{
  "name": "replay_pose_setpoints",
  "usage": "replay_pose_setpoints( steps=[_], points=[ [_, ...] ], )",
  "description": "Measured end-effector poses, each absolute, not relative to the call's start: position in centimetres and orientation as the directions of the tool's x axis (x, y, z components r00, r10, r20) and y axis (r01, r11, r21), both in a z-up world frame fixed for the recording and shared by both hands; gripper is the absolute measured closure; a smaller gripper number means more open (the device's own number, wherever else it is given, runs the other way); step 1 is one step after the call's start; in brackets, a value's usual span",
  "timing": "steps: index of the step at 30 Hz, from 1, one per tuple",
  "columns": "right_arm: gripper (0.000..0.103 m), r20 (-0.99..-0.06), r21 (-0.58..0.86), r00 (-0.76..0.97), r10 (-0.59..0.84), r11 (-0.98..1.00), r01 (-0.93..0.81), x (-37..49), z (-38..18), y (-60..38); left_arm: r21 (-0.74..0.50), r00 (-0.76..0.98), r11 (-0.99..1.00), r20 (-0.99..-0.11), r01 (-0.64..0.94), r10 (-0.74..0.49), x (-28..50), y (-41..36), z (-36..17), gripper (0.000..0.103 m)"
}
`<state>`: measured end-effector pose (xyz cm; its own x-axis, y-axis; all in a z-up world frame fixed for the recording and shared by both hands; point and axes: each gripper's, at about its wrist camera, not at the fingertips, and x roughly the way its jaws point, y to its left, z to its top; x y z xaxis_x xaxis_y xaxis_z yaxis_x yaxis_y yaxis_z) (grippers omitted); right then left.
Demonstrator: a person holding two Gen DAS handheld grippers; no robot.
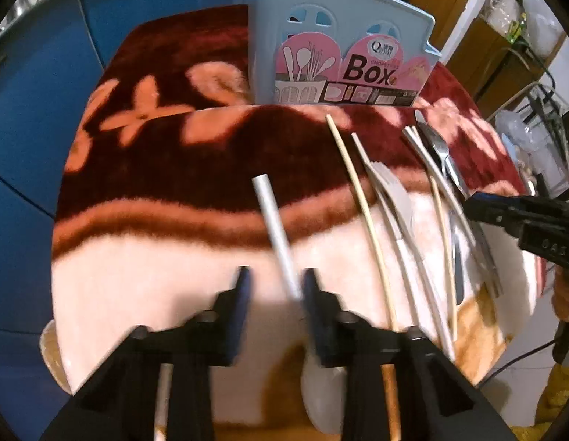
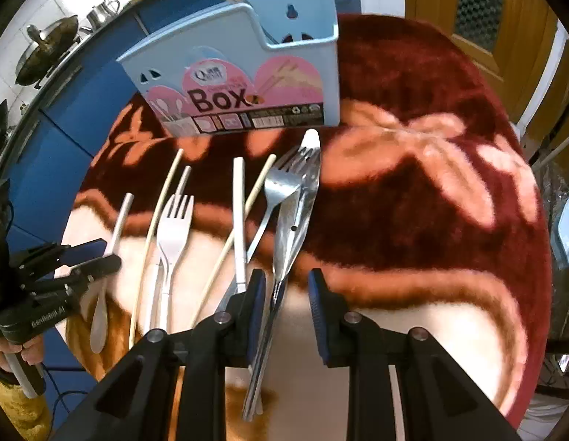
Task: Organize utensils
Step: 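Grasp the white plastic spoon with the left tool while the right tool grasps a steel knife, then carry the white spoon and steel knife into the blue caddy and release both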
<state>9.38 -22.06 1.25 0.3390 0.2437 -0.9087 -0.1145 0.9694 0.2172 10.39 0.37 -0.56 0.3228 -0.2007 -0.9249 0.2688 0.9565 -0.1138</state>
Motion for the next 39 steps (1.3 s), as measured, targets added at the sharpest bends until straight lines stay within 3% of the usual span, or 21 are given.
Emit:
replay_pose_setpoints(
  steps=[2, 12, 17, 19, 20, 24, 27, 39],
  points=[
    [0.076, -0.914, 0.23, 0.318, 0.253, 0.967, -0.107, 10.0, 1.1, -22.2, -0.137, 0.3, 0.955, -0.929, 0.265, -0.217, 10.9, 0.5, -0.5, 0.087],
    [0.076, -0.937, 0.221, 0.248, 0.244, 0.968, -0.117, 12.7, 1.2, -21.6, -0.067, 0.234, 0.946, -0.961, 0.316, -0.146, 12.3, -1.0, -0.6, 0.087],
    [0.069, -0.942, 0.221, 0.228, 0.248, 0.966, -0.137, 13.2, 1.1, -21.0, -0.022, 0.246, 0.94, -0.963, 0.339, -0.112, 12.1, -1.4, -0.6, 0.087],
    [0.073, -0.943, 0.201, 0.238, 0.232, 0.968, -0.148, 13.0, 1.1, -20.7, -0.014, 0.259, 0.939, -0.96, 0.344, -0.11, 12.1, -2.2, -0.7, 0.087],
    [0.082, -0.944, 0.176, 0.252, 0.212, 0.971, -0.159, 12.8, 1.0, -20.4, -0.016, 0.268, 0.939, -0.957, 0.342, -0.114, 12.1, -2.2, -0.7, 0.088],
    [0.085, -0.932, 0.181, 0.284, 0.223, 0.969, -0.166, 12.2, 1.0, -20.7, -0.03, 0.316, 0.943, -0.938, 0.33, -0.14, 11.4, -1.7, -0.6, 0.091],
    [0.086, -0.923, 0.198, 0.305, 0.232, 0.97, -0.14, 11.3, 1.3, -21.5, -0.057, 0.357, 0.947, -0.918, 0.315, -0.174, 10.5, -0.8, -0.4, 0.097],
    [0.087, -0.847, 0.346, 0.414, 0.333, 0.937, -0.046, 7.1, 2.7, -25.6, -0.183, 0.478, 0.937, -0.82, 0.299, -0.313, 7.9, 0.5, 1.1, 0.097]
  ],
)
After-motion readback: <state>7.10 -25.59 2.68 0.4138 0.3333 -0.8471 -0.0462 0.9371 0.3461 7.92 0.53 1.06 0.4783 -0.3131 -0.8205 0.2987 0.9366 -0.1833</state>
